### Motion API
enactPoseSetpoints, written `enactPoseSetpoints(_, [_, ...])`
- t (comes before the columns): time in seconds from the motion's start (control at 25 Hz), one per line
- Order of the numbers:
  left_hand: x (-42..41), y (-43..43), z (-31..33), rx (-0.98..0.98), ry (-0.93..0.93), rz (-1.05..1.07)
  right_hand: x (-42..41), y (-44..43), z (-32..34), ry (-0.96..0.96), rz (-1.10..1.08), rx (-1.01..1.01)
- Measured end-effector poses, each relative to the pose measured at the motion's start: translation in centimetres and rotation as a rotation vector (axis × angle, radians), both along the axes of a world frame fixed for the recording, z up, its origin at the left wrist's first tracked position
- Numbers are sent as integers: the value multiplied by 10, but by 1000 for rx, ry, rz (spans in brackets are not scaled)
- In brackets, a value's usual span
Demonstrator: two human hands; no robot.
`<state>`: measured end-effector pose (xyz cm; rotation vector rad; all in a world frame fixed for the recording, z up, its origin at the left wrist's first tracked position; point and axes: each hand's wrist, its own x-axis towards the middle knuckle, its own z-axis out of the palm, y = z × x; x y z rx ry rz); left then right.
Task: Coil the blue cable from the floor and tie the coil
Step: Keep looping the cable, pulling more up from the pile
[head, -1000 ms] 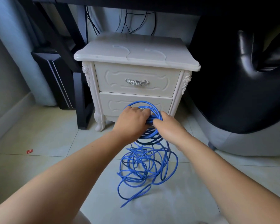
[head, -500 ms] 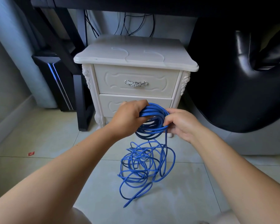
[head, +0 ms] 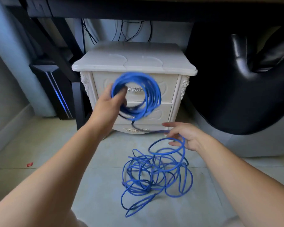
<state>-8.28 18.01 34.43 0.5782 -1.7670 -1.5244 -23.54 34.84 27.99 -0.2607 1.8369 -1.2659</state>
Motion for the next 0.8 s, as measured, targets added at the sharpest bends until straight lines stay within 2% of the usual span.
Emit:
enactPoseSetpoints(0.12, [-2,8,-18,-117,-240,-92,6,-11,22,-32,-26,-291])
enactPoseSetpoints(0.24, [-12,17,-24,-58,-224,-140,16,-22,40,-106,65,-583])
enactPoseSetpoints(0.36, [-15,18,-24,60,-189,-67,24,-30,35,-38,24,-615])
enactPoseSetpoints(0.56, [-18,37,-24,296,-164,72,41,-40,27,-91,-181,-613])
enactPoseSetpoints(0.68, [-17,41,-24,250,-187,-1,37,-44,26,-25,-270,-561])
enactPoseSetpoints(0.8, [-12,41,-19,96,-266,-77,28,-38,28,233,-279,-394])
